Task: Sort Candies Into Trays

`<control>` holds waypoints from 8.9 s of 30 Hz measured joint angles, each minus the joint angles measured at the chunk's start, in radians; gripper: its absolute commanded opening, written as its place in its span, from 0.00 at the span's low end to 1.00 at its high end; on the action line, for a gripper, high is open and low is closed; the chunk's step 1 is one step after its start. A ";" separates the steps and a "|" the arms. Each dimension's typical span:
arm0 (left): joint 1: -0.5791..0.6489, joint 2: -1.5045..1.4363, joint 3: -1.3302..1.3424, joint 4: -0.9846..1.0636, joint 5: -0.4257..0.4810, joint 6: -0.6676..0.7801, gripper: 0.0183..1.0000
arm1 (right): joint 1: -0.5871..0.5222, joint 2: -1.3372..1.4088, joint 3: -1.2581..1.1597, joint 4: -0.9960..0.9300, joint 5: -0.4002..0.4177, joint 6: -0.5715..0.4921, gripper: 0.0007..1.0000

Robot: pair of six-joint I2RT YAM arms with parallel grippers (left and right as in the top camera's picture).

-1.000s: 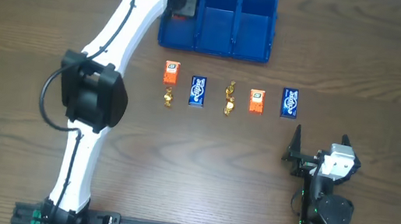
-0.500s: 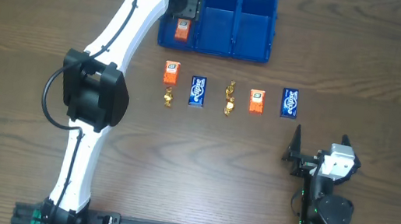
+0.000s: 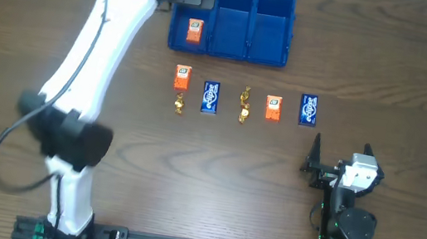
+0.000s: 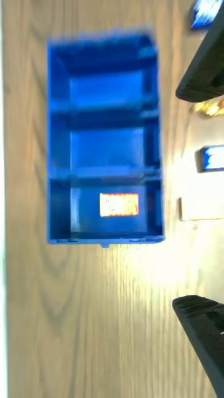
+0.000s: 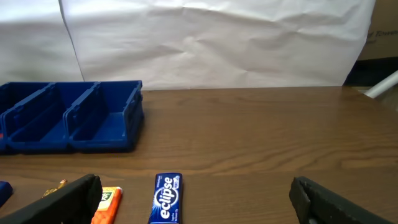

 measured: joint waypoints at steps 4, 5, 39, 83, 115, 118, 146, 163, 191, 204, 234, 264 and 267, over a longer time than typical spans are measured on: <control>-0.063 -0.201 -0.274 0.106 -0.023 -0.023 1.00 | 0.000 0.000 0.000 0.000 0.000 0.000 1.00; -0.068 -0.225 -0.349 0.136 -0.025 -0.034 1.00 | 0.000 0.000 0.000 0.001 0.000 0.000 1.00; -0.031 -0.024 -0.953 0.596 0.039 -0.115 0.93 | 0.000 0.000 0.000 0.000 0.000 0.000 1.00; -0.040 -0.063 -0.363 0.348 -0.044 -0.078 0.26 | 0.000 0.000 0.000 0.000 0.000 0.000 1.00; 0.047 0.253 -0.162 0.308 0.012 -0.034 1.00 | 0.000 0.000 0.000 0.000 0.000 0.000 1.00; 0.027 0.252 -0.074 0.237 0.006 -0.065 1.00 | 0.000 0.000 0.000 0.000 0.000 0.000 1.00; -0.478 0.475 0.045 0.085 0.042 -0.519 0.89 | 0.000 0.000 0.000 0.000 0.000 0.000 1.00; -0.478 0.538 0.045 0.085 0.085 -0.557 0.48 | 0.000 0.000 0.000 0.000 0.000 0.000 1.00; -0.467 0.517 0.044 0.078 0.041 -0.548 0.32 | 0.000 0.000 0.000 0.000 0.000 0.000 1.00; -0.189 0.103 0.053 0.060 -0.139 -0.364 0.30 | 0.000 0.000 0.000 0.000 0.000 0.000 1.00; 0.029 0.355 0.055 0.132 -0.016 -0.083 0.30 | 0.000 0.000 0.000 0.000 0.000 0.000 1.00; 0.058 0.355 0.055 0.136 0.040 0.021 0.83 | 0.000 0.000 0.000 0.000 0.000 0.000 1.00; 0.059 0.354 0.055 0.140 0.056 0.016 0.84 | 0.000 0.000 0.000 0.000 0.000 0.000 1.00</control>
